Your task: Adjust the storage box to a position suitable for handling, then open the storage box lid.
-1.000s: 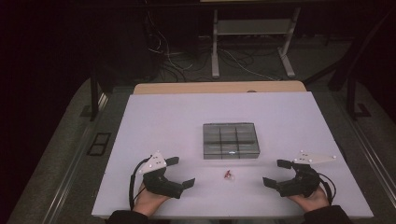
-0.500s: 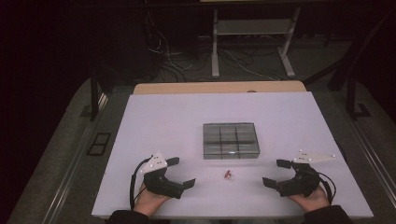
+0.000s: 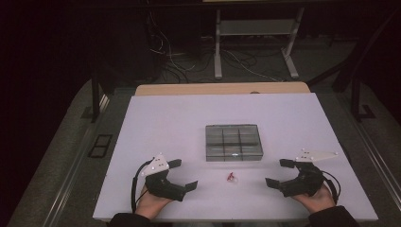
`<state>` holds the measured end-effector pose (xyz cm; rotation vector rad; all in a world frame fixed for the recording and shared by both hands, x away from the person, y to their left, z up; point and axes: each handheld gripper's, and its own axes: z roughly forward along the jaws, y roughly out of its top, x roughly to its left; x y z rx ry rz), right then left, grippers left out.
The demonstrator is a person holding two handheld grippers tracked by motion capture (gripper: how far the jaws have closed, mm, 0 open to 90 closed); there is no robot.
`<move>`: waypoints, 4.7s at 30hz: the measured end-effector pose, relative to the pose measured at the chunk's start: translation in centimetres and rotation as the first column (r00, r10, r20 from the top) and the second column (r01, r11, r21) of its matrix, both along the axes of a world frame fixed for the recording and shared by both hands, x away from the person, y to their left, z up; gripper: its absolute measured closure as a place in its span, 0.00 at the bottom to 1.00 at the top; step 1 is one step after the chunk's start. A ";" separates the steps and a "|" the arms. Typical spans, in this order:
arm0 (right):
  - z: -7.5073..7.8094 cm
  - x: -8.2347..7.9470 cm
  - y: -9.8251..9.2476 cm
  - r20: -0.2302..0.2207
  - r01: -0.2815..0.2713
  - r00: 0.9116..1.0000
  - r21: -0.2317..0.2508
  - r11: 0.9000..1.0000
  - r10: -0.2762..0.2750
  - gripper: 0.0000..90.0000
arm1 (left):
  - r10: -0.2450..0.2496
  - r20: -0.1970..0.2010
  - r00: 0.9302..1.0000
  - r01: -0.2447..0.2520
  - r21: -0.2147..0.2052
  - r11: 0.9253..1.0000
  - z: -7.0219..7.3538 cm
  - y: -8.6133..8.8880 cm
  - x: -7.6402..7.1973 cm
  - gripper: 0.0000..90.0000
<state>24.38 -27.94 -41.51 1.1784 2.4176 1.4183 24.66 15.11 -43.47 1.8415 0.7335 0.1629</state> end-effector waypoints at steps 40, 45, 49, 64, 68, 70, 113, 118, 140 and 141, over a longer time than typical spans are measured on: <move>1.0 5.0 1.1 -0.046 -0.046 0.998 -0.079 0.996 0.043 0.07 | 0.016 0.007 1.000 -0.016 -0.008 1.000 0.3 0.2 0.0 0.00; 0.5 5.5 1.2 -0.047 -0.061 0.997 -0.096 0.993 0.057 0.17 | 0.007 0.009 1.000 -0.007 -0.001 1.000 0.6 0.3 0.2 0.00; 0.1 5.9 1.4 -0.059 -0.068 0.996 -0.120 0.990 0.061 0.28 | 0.007 0.021 1.000 -0.007 -0.004 1.000 1.2 0.5 0.3 0.00; -0.6 6.6 1.2 -0.066 -0.032 0.998 -0.159 0.987 0.022 0.67 | -0.013 0.023 1.000 0.013 -0.002 1.000 2.7 0.4 1.9 0.00; -0.7 6.7 1.2 -0.056 -0.017 0.998 -0.172 0.985 0.008 0.76 | -0.011 0.029 1.000 0.011 0.003 1.000 2.9 0.1 2.7 0.00; -0.7 6.6 1.3 -0.050 -0.020 0.999 -0.177 0.984 0.011 0.83 | -0.013 0.036 0.999 0.012 0.010 1.000 2.8 0.0 3.3 0.00; 4.2 8.2 0.8 0.018 -0.025 0.999 -0.085 0.996 0.026 0.99 | -0.024 0.022 0.999 0.024 0.038 0.999 5.5 -1.5 8.0 0.00; 4.9 8.8 1.0 0.022 -0.026 0.999 -0.094 0.995 0.028 0.99 | -0.019 0.008 1.000 0.019 0.038 0.999 5.7 -1.7 8.8 0.00; 6.7 11.7 1.7 0.019 -0.032 0.999 -0.080 0.996 0.033 0.99 | -0.017 -0.011 1.000 0.017 0.027 1.000 6.9 -2.5 12.6 0.03; 6.8 11.9 1.7 0.015 -0.032 0.999 -0.077 0.997 0.033 0.99 | -0.020 -0.012 1.000 0.020 0.024 1.000 7.0 -2.6 12.7 0.04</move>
